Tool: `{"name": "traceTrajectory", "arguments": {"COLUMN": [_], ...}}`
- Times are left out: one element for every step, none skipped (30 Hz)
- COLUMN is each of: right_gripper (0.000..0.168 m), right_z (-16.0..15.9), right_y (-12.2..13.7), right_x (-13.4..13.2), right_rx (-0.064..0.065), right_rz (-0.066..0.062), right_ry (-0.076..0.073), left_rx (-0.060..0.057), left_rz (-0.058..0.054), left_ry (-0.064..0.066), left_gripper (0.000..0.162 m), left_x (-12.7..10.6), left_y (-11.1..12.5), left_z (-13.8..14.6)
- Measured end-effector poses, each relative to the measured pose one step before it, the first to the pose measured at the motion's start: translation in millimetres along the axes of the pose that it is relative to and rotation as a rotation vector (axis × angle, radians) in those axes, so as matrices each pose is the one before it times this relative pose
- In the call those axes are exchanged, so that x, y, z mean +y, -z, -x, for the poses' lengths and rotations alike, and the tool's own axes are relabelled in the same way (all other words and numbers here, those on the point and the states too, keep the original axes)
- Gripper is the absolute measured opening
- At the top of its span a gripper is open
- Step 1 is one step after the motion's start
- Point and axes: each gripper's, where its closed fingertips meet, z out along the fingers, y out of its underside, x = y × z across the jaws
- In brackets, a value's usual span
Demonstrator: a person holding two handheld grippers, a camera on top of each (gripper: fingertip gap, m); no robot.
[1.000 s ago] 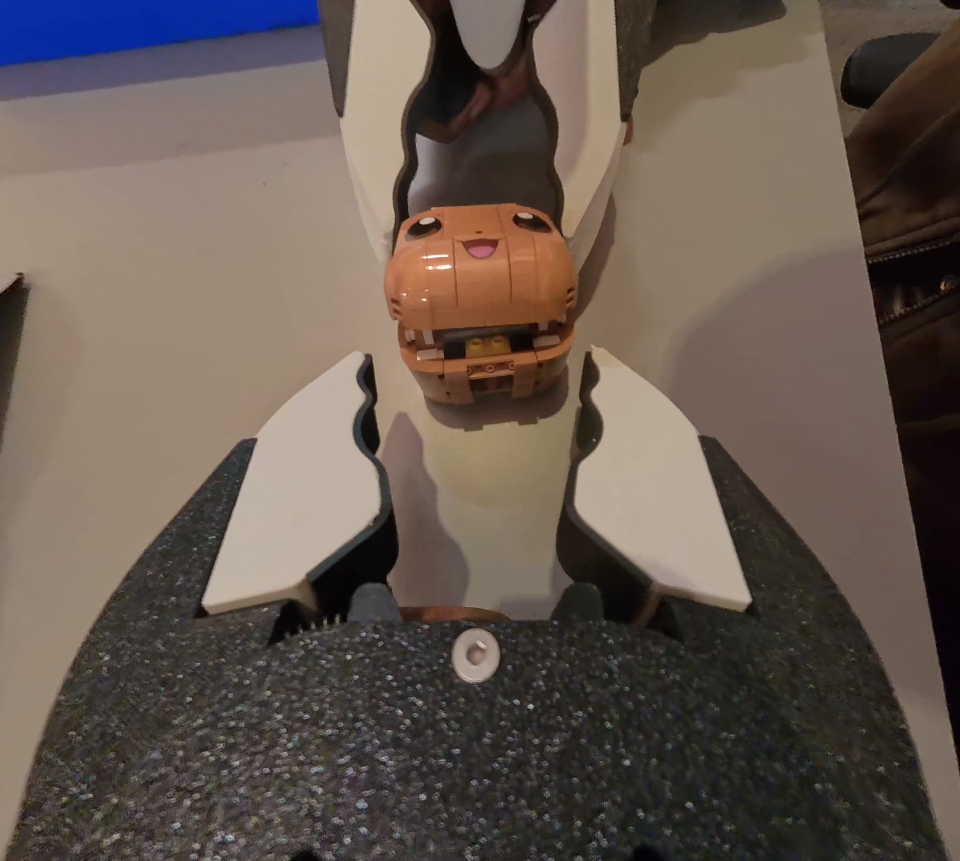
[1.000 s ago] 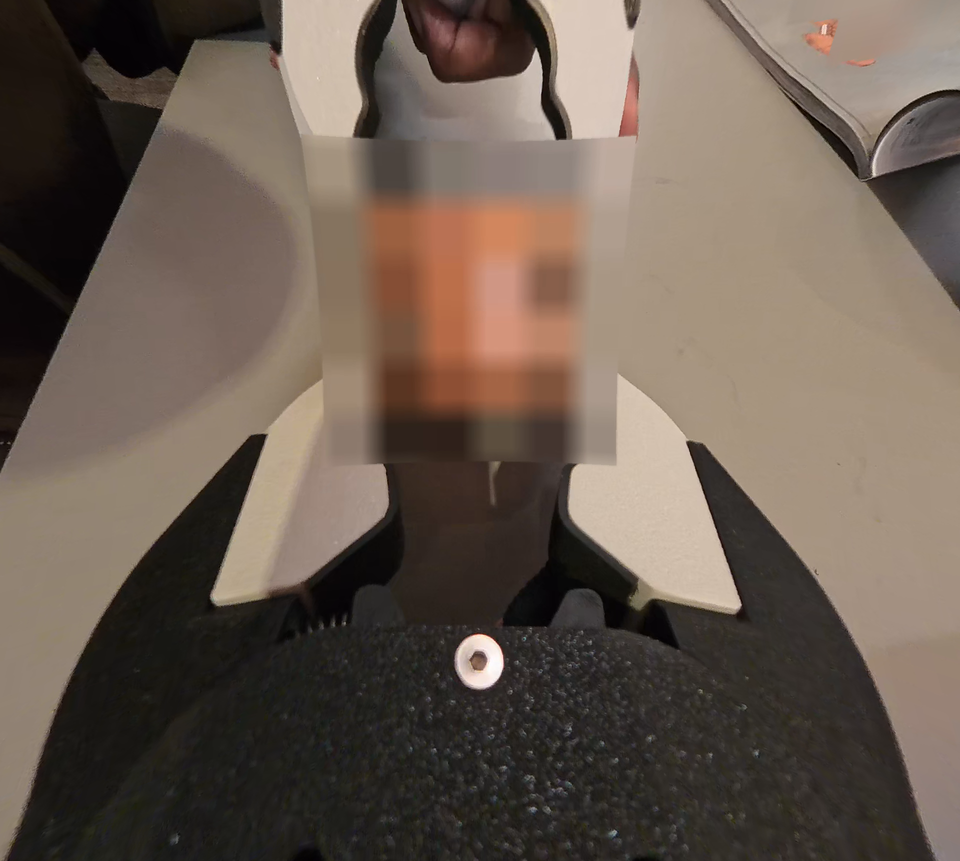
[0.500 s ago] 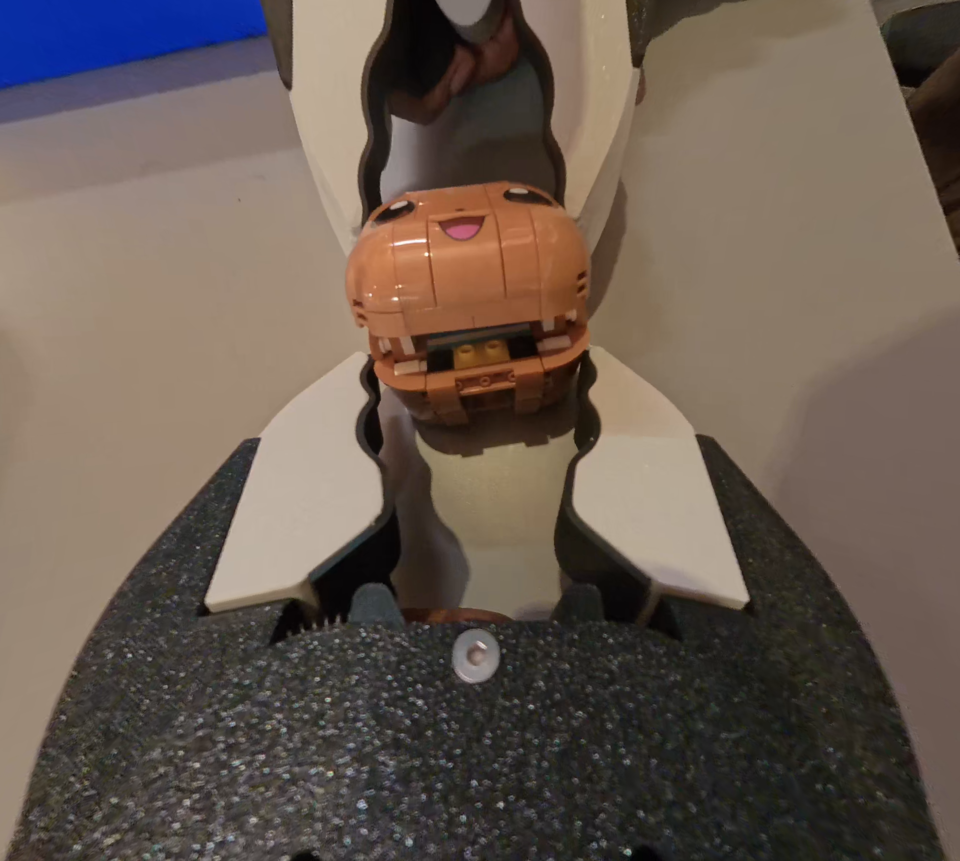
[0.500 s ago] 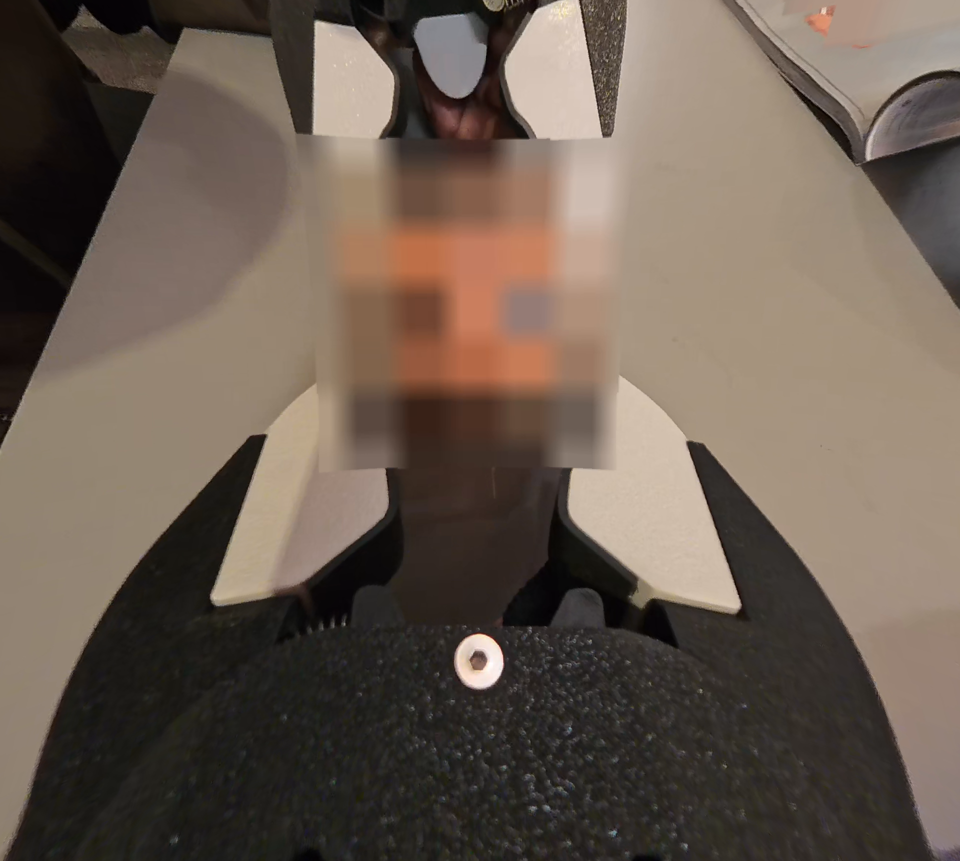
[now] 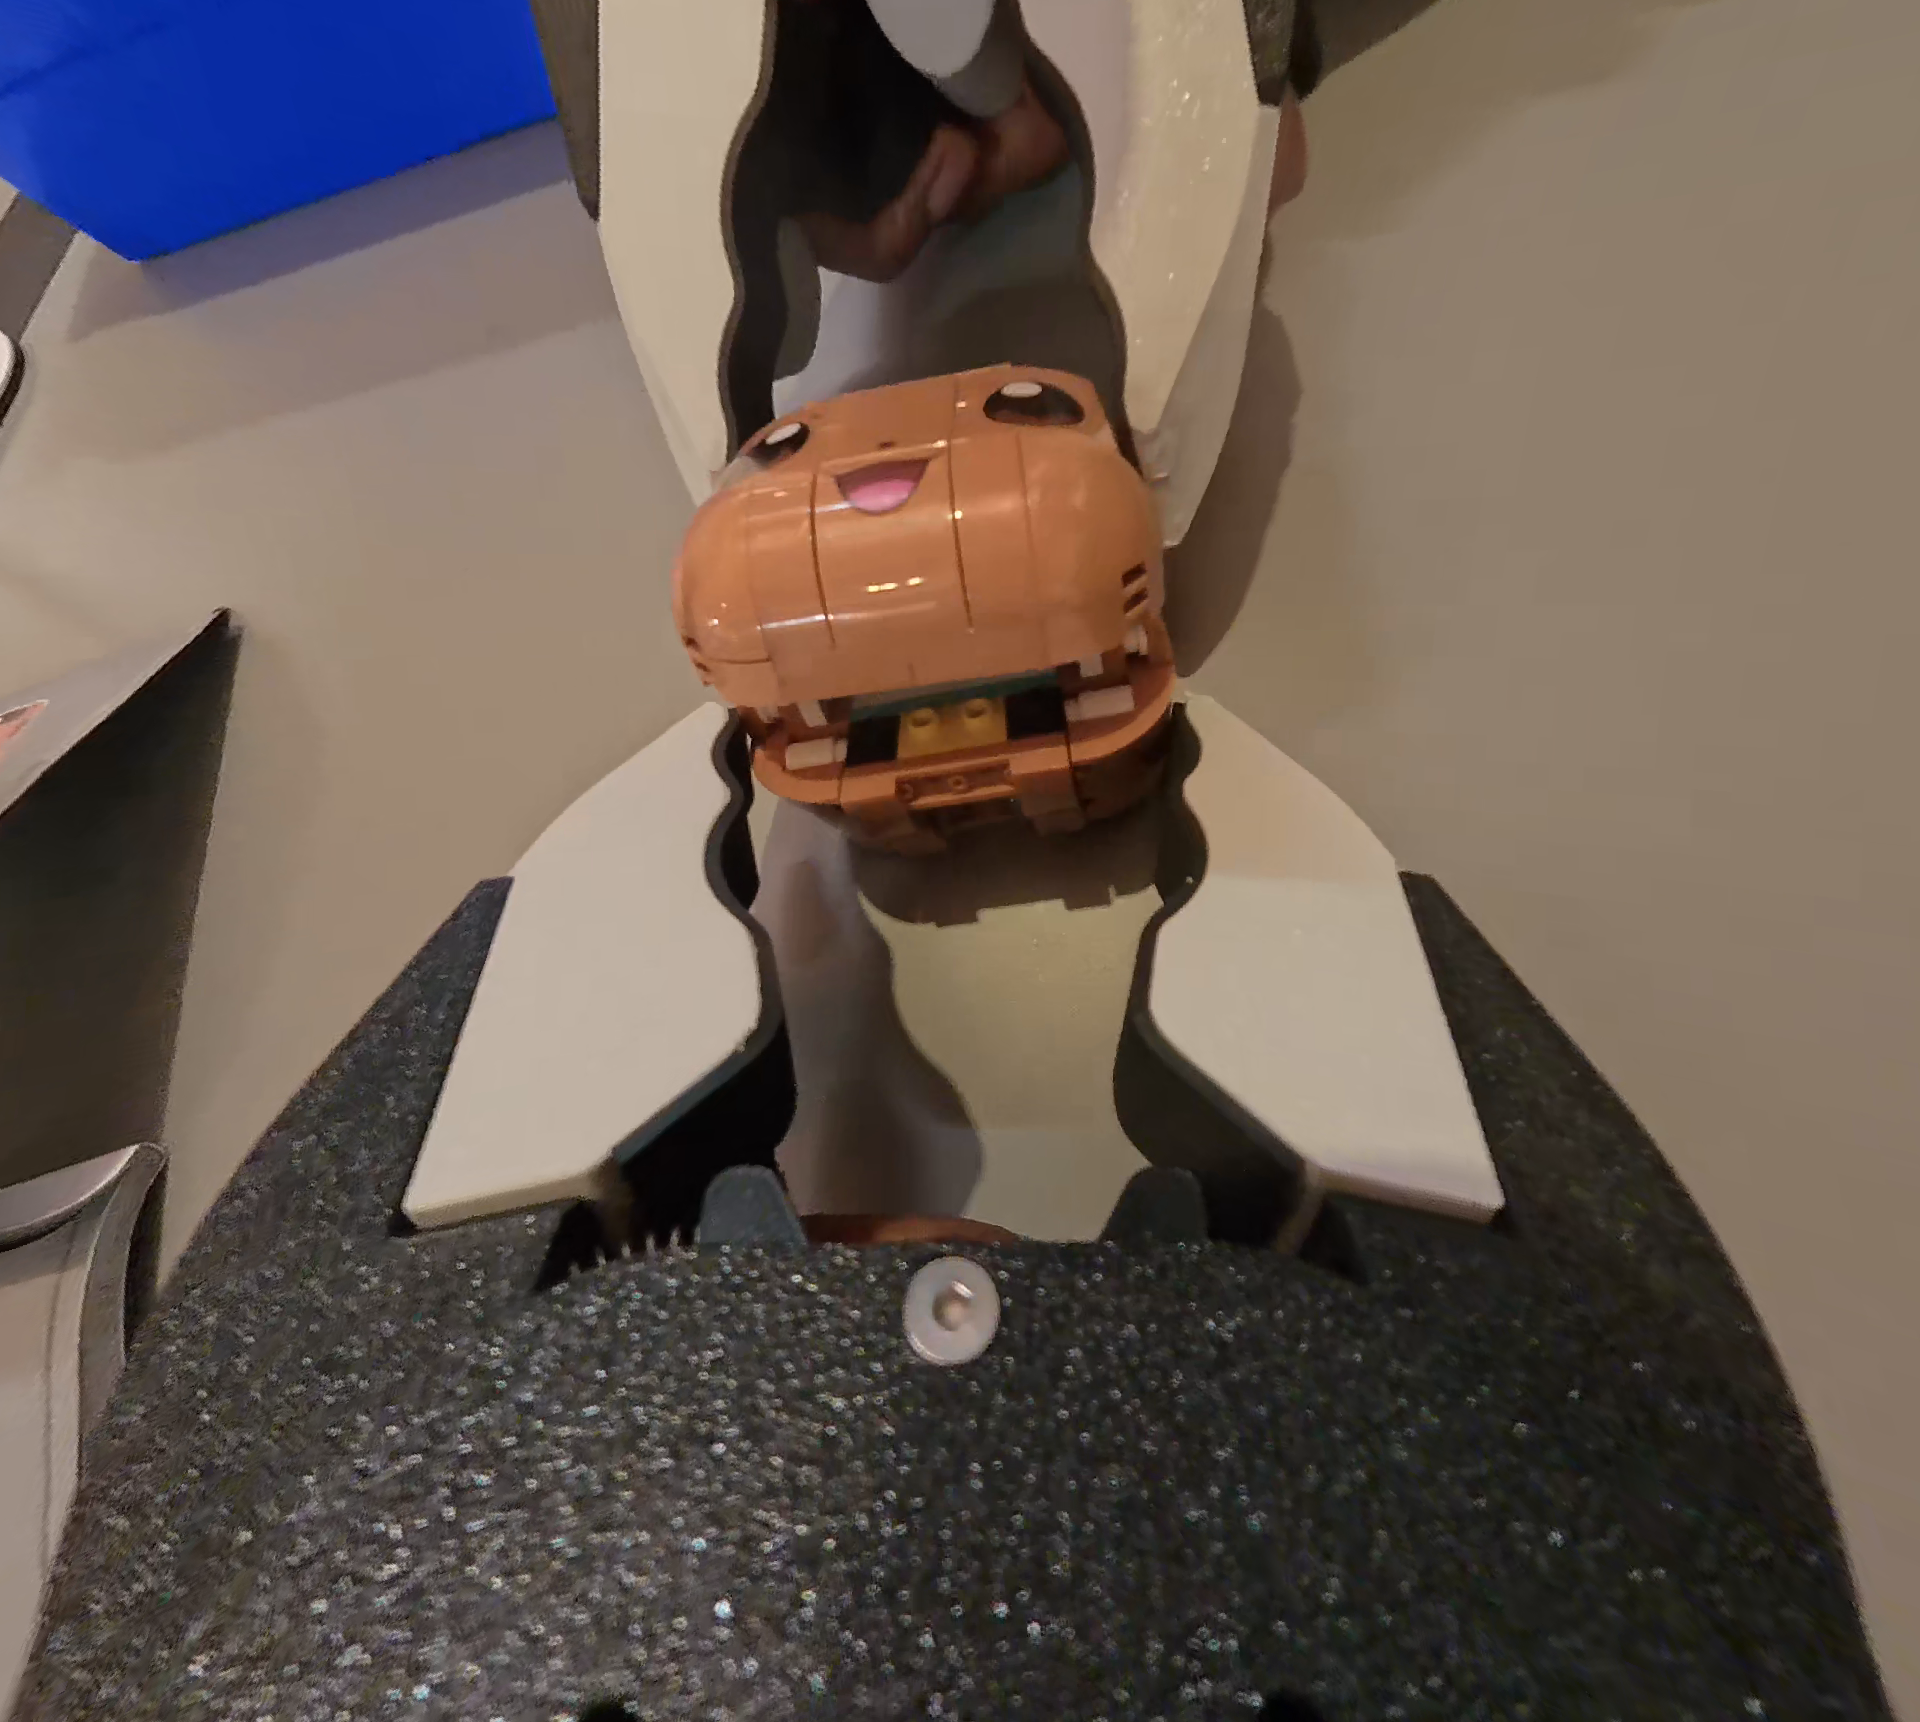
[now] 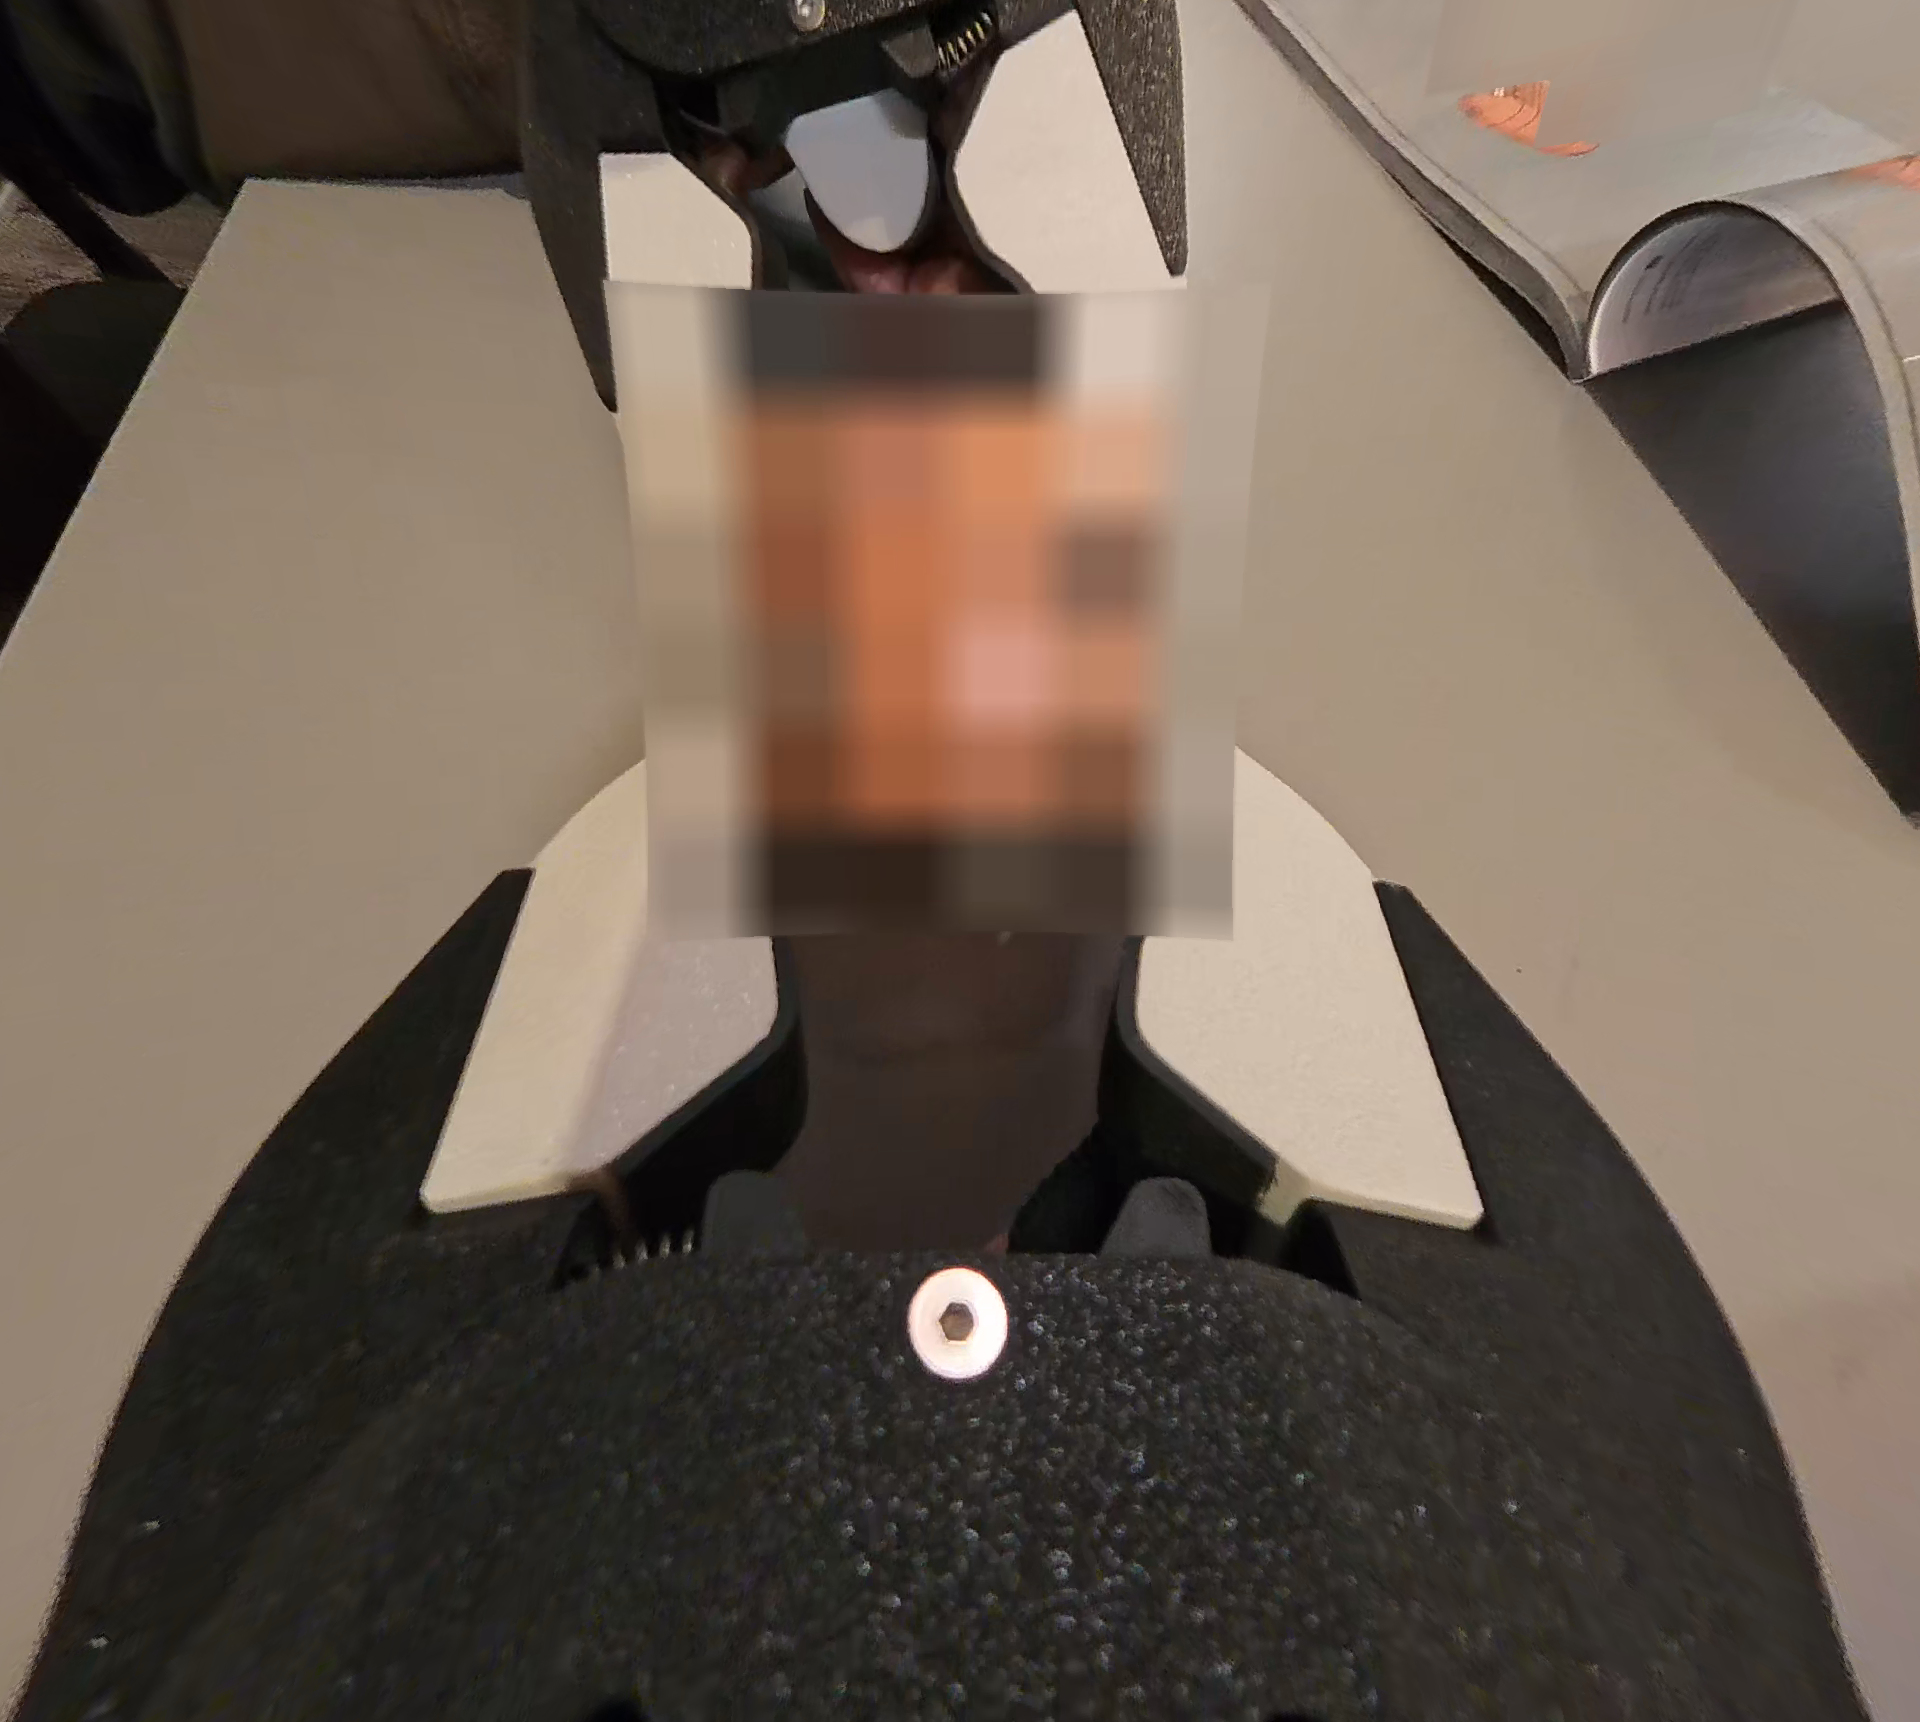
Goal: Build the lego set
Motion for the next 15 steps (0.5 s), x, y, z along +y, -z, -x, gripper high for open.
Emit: {"name": "traceTrajectory", "arguments": {"right_gripper": [0.069, 0.069, 0.069, 0.069, 0.070, 0.070, 0.070, 0.071, 0.071, 0.071, 0.071, 0.071, 0.071, 0.071, 0.071], "right_z": [-0.88, -0.75, -0.91, -0.70, -0.41, -0.13, -0.19, -0.08, -0.17, -0.27, -0.33, -0.46, -0.45, -0.42, -0.30], "right_y": [-0.86, -0.65, -0.62, -0.67, -0.70, -0.57, -0.38, -0.35, -0.27, -0.32, -0.28, -0.11, 0.09, -0.09, 0.02], "right_x": [-0.30, -0.09, 0.09, 0.21, -0.02, 0.16, 0.36, 0.41, 0.17, 0.35, 0.30, -0.09, -0.21, -0.10, 0.04], "right_rx": [-0.0009, 0.0005, 0.0019, 0.0024, 0.0023, 0.0028, 0.0029, 0.0023, 0.0021, 0.0028, 0.0042, 0.0060, 0.0071, 0.0057, 0.0031], "right_rz": [-0.0010, 0.0014, 0.0034, 0.0038, 0.0027, 0.0025, 0.0034, 0.0022, 0.0015, 0.0026, 0.0017, 0.0002, -0.0014, -0.0002, 0.0003], "right_ry": [0.0013, 0.0031, 0.0034, 0.0025, 0.0019, 0.0023, 0.0026, 0.0023, 0.0008, 0.0003, 0.0012, 0.0023, 0.0042, 0.0012, -0.0014], "left_rx": [-0.0002, -0.0011, -0.0012, -0.0002, 0.0008, 0.0013, 0.0018, 0.0007, 0.0006, 0.0003, 0.0013, -0.0027, -0.0037, -0.0020, -0.0029], "left_rz": [-0.0001, 0.0003, 0.0004, 0.0006, -0.0007, -0.0008, -0.0004, -0.0008, -0.0007, -0.0018, -0.0006, -0.0027, -0.0024, -0.0001, -0.0001], "left_ry": [0.0013, 0.0027, 0.0037, 0.0040, -0.0014, -0.0003, 0.0016, -0.0012, -0.0011, -0.0044, -0.0010, -0.0067, -0.0048, 0.0001, 0.0000], "left_gripper": [0.076, 0.076, 0.076, 0.076, 0.076, 0.076, 0.076, 0.076, 0.076, 0.076, 0.076, 0.076, 0.076, 0.075, 0.075], "left_x": [0.58, 0.37, 0.16, 0.02, 0.10, 0.03, 0.00, -0.11, -0.09, -0.13, -0.01, -0.10, -0.24, 0.03, -0.01], "left_y": [0.46, 0.20, -0.07, -0.12, -0.10, 0.17, -0.08, -0.06, -0.05, 0.04, -0.04, 0.09, 0.17, 0.00, -0.01], "left_z": [0.79, 0.66, 0.60, 0.49, 0.39, 0.18, 0.01, 0.00, 0.00, 0.16, 0.18, 0.46, 0.57, 0.39, 0.37]}}
